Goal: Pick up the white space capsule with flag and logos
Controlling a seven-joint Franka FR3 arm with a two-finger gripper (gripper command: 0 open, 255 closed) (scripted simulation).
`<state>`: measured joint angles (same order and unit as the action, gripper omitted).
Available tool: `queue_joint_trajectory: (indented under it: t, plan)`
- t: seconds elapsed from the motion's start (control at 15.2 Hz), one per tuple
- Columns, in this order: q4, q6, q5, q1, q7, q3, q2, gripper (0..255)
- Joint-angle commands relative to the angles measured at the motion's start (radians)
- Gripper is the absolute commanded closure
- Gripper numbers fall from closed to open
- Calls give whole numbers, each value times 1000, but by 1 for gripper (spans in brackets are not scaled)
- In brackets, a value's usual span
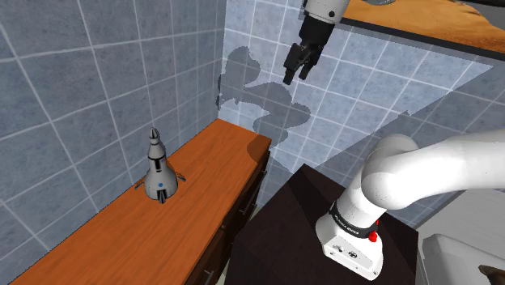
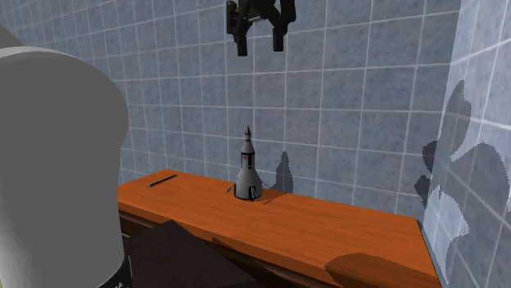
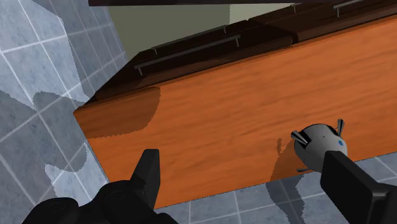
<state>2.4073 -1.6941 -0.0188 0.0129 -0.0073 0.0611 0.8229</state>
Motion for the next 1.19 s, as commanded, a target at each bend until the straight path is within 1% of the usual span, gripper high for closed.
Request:
queue_joint_trajectory:
  t: [0.0,0.33,0.66,0.92,1.12]
  plan:
    - [0,0,0,0,0,0,0,0]
    - [44,-138,42,12,163,-124,-60,0]
    - [43,-274,60,12,331,-250,-170,0]
    - [7,-373,44,-5,473,-353,-287,0]
    - [-39,-437,7,-28,589,-430,-389,0]
